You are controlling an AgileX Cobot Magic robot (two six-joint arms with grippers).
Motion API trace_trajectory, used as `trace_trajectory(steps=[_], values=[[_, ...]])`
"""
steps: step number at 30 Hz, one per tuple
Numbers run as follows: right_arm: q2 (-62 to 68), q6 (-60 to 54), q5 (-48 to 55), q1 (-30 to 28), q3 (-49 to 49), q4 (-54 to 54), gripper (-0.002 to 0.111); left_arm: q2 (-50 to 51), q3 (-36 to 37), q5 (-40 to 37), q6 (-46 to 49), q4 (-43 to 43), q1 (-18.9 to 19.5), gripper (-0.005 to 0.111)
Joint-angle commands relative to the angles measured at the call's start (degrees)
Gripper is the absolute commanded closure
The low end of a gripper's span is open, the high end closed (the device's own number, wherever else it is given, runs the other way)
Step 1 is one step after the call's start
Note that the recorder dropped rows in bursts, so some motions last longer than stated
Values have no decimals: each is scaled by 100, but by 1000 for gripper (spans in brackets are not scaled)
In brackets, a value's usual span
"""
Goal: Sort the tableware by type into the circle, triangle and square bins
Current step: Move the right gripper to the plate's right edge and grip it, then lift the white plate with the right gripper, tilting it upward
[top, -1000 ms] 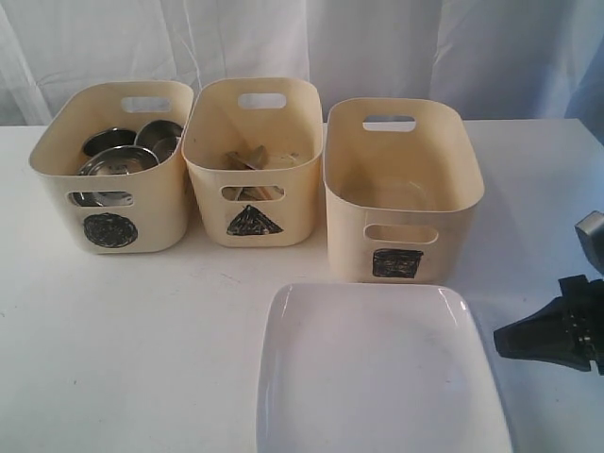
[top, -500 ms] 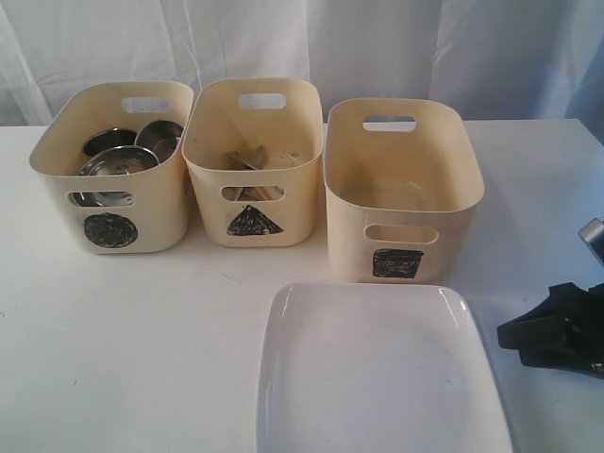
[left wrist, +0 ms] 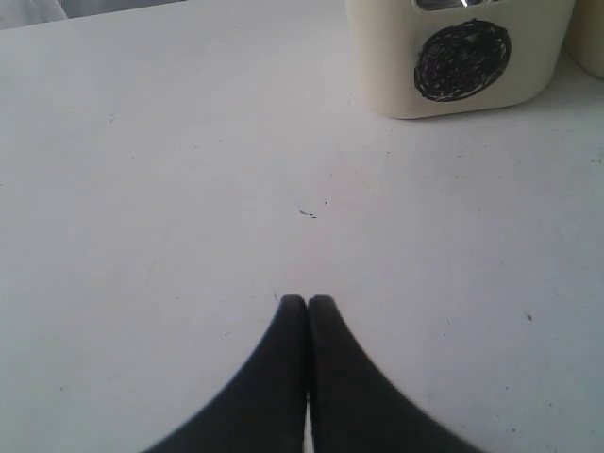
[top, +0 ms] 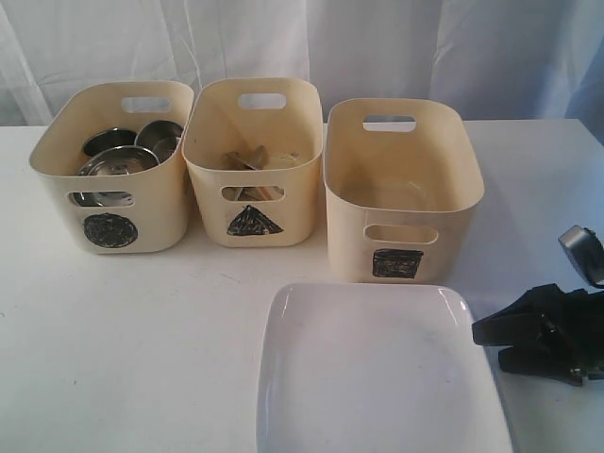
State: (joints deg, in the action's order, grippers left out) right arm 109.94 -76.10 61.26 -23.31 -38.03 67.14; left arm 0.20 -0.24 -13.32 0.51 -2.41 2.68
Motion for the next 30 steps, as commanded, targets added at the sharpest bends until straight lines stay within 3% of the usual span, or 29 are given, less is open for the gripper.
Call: trace_trajectory(steps=[1, 8, 24, 30], values=[[44, -330, -173, 93, -18, 36, 43, -20, 24, 7, -1, 36, -24, 107], [44, -523, -396, 395, -18, 24, 52, -20, 24, 7, -1, 36, -24, 107], [52, -616, -1056, 843, -18, 35, 52, -20, 24, 7, -1, 36, -24, 107], [284, -639, -1453, 981, -18, 35, 63, -20, 24, 7, -1, 36, -24, 107]])
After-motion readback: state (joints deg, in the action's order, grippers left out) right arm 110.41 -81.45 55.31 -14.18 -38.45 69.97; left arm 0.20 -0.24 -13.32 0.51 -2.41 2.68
